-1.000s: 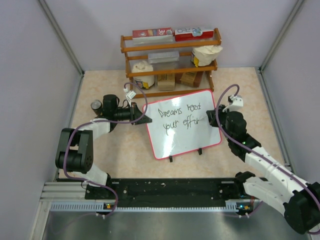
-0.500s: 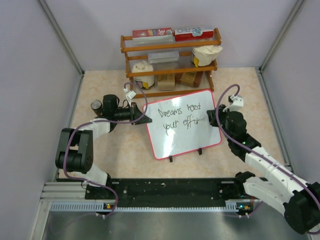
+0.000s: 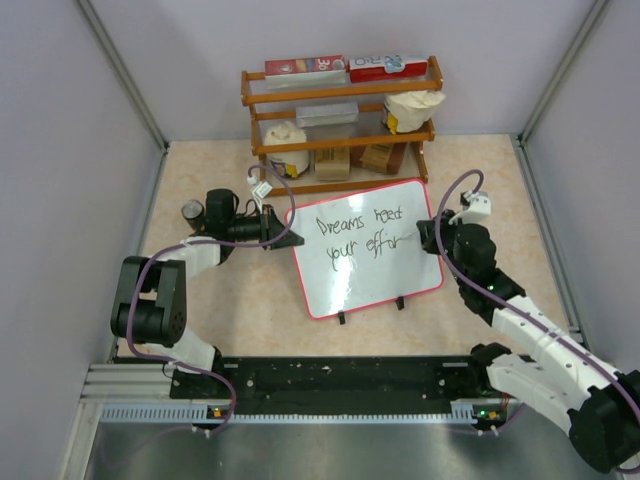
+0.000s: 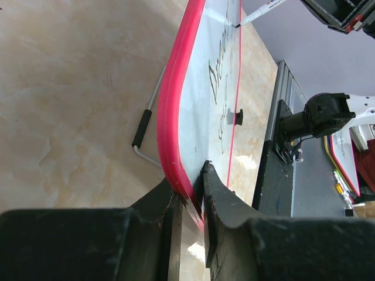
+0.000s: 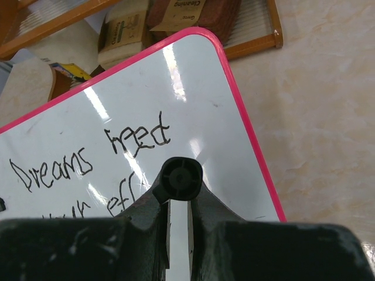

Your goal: Write a sentence on the whiteboard

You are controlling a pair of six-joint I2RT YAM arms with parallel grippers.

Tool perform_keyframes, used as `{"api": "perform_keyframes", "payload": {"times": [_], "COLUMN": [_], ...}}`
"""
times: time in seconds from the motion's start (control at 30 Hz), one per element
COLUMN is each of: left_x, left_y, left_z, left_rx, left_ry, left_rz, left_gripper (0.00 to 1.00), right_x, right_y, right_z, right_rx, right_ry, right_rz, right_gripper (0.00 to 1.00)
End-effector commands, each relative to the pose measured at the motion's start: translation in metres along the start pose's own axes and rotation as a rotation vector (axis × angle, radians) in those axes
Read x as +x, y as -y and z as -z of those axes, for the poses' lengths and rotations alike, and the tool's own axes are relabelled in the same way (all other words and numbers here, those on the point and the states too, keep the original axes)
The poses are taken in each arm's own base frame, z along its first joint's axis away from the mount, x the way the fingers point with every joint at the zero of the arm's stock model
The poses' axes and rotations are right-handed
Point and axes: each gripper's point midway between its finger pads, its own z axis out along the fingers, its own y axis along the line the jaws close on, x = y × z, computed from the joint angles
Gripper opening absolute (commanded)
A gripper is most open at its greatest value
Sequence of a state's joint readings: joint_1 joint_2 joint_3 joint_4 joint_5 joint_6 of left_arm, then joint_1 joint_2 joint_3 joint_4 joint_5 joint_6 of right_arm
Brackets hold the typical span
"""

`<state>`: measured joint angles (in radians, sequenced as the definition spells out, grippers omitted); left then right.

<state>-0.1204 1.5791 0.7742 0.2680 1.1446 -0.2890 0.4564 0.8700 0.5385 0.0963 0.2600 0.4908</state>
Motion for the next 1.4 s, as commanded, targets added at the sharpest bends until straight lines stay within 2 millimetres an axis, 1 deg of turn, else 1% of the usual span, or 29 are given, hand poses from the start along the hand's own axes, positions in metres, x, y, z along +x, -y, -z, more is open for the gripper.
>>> {"api": "perform_keyframes", "payload": {"times": [0.0,0.27,0.4,0.47,0.6,0.93,1.1,1.37], "left_x": [0.01,0.01,0.01,0.009,0.01,0.01,0.009,0.01], "left_y": [-0.021,-0.021,-0.021,-0.021,-0.021,-0.021,-0.022,-0.021], "left_z": [-0.003,-0.003,-0.003,-0.003,-0.003,-0.003,-0.003,-0.003], "left_rx": [-0.096,-0.096,-0.096,-0.097,-0.098,-0.096,-0.098,-0.097], "left_ry": [-0.013,-0.013,-0.014,-0.012,-0.013,-0.014,-0.014,-0.015], "left_rz": [-0.091,-0.091,-0.091,-0.094,-0.092,-0.091,-0.091,-0.091], "left_gripper": [0.0,0.0,0.0,0.0,0.0,0.0,0.0,0.0], "right_x": [-0.021,-0.052,-0.056,-0.053,-0.041,-0.015,-0.01,-0.002], "right_y": [-0.003,-0.023,-0.026,-0.025,-0.023,-0.007,-0.002,0.007], "right_z": [0.003,0.01,0.007,0.004,-0.004,-0.007,-0.004,-0.006], "right_rx": [-0.003,-0.067,-0.074,-0.068,-0.06,-0.01,-0.004,0.036], "right_ry": [0.054,0.121,0.127,0.12,0.079,0.028,0.024,0.007], "right_rz": [-0.011,-0.044,-0.046,-0.044,-0.033,-0.012,-0.006,0.007], "right_gripper": [0.0,0.0,0.0,0.0,0.0,0.0,0.0,0.0]}}
